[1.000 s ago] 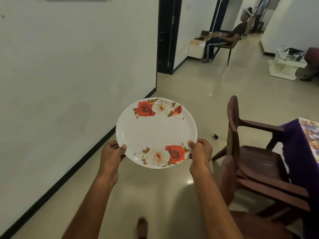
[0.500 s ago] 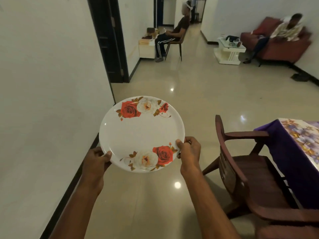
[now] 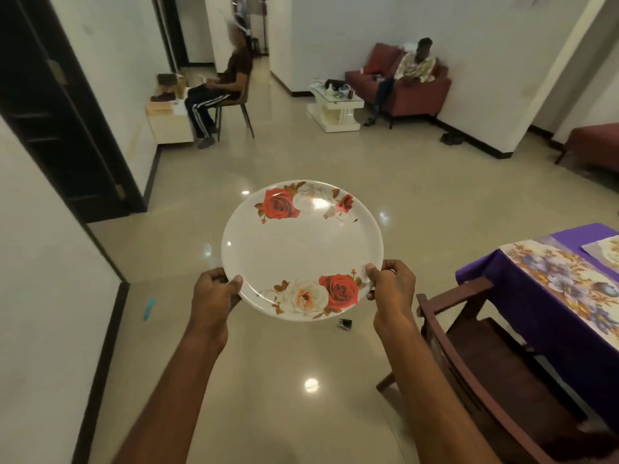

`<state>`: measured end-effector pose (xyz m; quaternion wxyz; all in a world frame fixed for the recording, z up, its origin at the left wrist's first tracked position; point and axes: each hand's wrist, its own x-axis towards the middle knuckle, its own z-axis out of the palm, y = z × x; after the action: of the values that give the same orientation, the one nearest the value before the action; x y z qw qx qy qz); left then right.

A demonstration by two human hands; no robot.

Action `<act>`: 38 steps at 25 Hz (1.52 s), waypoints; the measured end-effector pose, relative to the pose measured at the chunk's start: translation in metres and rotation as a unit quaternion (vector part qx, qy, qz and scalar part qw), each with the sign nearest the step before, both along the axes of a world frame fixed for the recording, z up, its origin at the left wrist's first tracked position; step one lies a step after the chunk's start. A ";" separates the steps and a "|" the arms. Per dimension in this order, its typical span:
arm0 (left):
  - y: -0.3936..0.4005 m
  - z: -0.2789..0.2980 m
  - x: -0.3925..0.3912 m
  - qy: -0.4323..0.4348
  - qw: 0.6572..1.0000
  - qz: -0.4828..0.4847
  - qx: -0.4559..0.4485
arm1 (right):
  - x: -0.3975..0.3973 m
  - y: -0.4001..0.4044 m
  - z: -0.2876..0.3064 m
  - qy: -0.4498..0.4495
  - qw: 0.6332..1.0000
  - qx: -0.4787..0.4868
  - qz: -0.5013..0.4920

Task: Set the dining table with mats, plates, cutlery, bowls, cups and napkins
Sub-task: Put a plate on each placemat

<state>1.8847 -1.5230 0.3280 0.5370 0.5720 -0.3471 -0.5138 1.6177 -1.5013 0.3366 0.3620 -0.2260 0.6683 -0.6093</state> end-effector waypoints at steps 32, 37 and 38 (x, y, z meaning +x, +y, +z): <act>-0.626 -0.016 -0.758 -0.040 0.738 -0.673 -0.019 | -0.475 -0.376 -0.019 -0.040 0.739 -0.010 -0.672; -0.565 -0.056 -0.906 -0.071 0.610 -0.789 -0.015 | -0.541 -0.328 -0.073 -0.089 0.612 -0.013 -0.786; -0.555 -0.056 -0.913 -0.081 0.606 -0.791 -0.018 | -0.542 -0.324 -0.077 -0.095 0.601 -0.008 -0.793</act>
<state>0.9714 -2.0784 0.2721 -0.0988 0.1040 -0.7158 -0.6834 1.0754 -1.8250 0.2597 -0.2036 0.4493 0.5417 -0.6807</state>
